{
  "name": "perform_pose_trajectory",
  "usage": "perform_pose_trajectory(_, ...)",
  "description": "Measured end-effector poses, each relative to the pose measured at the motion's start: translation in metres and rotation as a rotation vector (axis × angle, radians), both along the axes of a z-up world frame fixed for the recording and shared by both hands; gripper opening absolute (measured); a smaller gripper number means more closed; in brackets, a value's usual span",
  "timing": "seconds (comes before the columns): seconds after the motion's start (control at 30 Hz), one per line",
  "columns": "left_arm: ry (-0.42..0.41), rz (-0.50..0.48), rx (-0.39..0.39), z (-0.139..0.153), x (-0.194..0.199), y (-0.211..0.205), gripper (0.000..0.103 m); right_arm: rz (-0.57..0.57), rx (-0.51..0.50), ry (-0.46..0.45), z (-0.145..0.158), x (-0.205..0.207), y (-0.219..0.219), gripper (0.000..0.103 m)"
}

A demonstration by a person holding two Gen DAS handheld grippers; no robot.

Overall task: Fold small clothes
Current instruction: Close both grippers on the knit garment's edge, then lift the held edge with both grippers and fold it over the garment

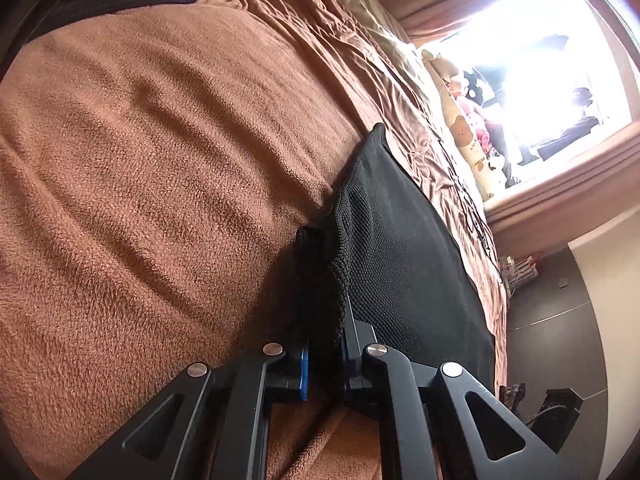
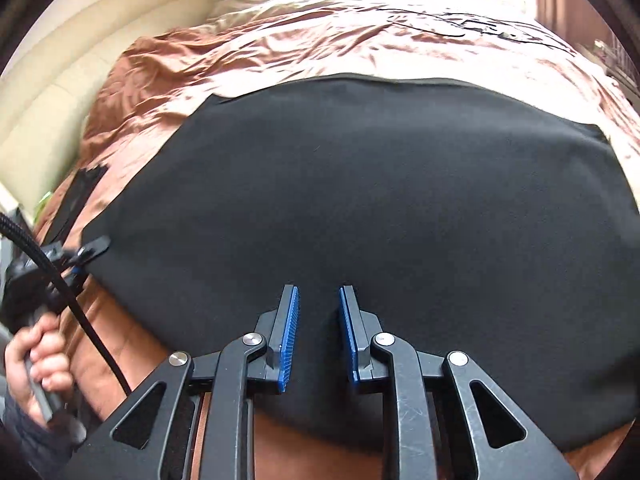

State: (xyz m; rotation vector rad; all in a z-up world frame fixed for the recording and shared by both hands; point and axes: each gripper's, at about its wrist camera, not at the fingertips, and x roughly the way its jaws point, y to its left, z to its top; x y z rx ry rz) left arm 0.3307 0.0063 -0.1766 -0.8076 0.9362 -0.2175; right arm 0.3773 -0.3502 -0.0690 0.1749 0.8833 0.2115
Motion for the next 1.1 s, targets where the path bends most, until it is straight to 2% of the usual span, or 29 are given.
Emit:
perform_pose_trajectory(0.1, 0.002, 0.010, -0.011, 0.000, -0.001, 0.000, 0.011, -0.021, -0.019, 0.018, 0.004, 0.025, 0.001, 0.014)
perform_pose_trajectory(0.37, 0.002, 0.045, -0.035, -0.004, -0.009, -0.001, 0.011, -0.069, -0.027, 0.069, 0.004, 0.092, 0.014, 0.014)
perform_pose_trajectory(0.6, 0.018, 0.085, -0.081, -0.008, -0.015, -0.002, 0.011, -0.086, -0.041, 0.094, 0.002, 0.129, 0.013, 0.014)
perform_pose_trajectory(0.83, 0.030, 0.089, -0.089, -0.009, -0.017, -0.001, 0.011, -0.102, -0.078, 0.093, 0.001, 0.160, 0.012, 0.014)
perform_pose_trajectory(0.9, 0.032, 0.091, -0.095, -0.010, -0.019, 0.001, 0.011, -0.116, -0.079, 0.099, -0.001, 0.170, 0.009, 0.006)
perform_pose_trajectory(1.1, 0.037, 0.099, -0.112, -0.012, -0.020, 0.001, 0.011, -0.142, -0.055, 0.120, -0.004, 0.200, -0.001, 0.003)
